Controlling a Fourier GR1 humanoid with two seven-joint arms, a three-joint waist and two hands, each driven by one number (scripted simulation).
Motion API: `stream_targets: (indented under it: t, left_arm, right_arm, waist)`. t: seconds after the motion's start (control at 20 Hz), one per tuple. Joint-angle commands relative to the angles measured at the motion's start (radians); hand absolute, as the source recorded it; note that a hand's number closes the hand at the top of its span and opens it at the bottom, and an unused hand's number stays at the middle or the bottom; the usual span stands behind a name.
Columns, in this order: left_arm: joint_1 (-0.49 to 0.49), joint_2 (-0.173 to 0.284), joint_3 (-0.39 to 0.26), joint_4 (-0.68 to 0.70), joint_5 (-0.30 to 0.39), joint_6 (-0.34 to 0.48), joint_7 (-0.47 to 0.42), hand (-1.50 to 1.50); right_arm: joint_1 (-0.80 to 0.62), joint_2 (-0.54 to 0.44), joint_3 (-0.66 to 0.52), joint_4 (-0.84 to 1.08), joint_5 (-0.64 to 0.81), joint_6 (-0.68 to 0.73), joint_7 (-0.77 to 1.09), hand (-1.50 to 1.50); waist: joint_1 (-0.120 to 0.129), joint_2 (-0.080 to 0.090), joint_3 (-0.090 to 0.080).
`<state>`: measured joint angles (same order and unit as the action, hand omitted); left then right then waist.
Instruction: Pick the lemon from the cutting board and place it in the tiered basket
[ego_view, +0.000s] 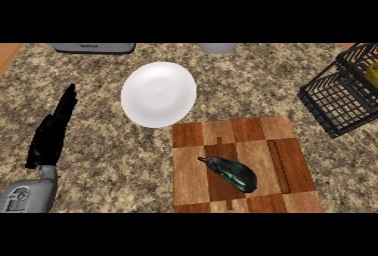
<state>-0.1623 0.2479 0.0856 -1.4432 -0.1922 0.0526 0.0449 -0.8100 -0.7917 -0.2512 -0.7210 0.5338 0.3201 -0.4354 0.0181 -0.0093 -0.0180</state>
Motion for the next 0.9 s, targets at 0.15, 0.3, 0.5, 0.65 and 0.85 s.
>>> stream_targets:
  t: [0.15, 0.3, 0.5, 0.65, 0.85]
  left_arm:
    - [-0.014, -0.034, -0.024, -0.002, -0.026, 0.022, 0.028, 0.00]
    - [-0.047, -0.005, 0.013, 0.039, -0.005, 0.001, 0.019, 0.00]
    - [-0.021, 0.018, 0.041, 0.053, 0.028, -0.034, -0.024, 0.00]
    - [-0.037, -0.017, 0.007, -0.001, -0.005, 0.007, 0.024, 0.00]
    - [-0.056, -0.020, -0.001, 0.017, -0.011, 0.002, 0.028, 0.00]
  right_arm:
    - [-0.064, -0.038, -0.118, 0.127, -0.084, 0.000, -0.022, -1.50]
    - [-0.084, -0.058, -0.155, 0.116, -0.116, -0.003, 0.050, -1.50]
    - [-0.137, -0.227, -0.203, 0.252, -0.137, 0.136, 0.106, -1.50]
    - [-0.087, -0.326, -0.244, 0.361, -0.155, 0.216, 0.046, -1.50]
    - [-0.021, -0.406, -0.249, 0.441, -0.144, 0.279, -0.043, -1.50]
  waist:
    - [-0.002, 0.015, 0.019]
    - [-0.011, 0.012, 0.018]
    - [0.002, 0.017, 0.018]
    - [0.005, 0.022, 0.021]
    - [0.008, 0.028, 0.023]
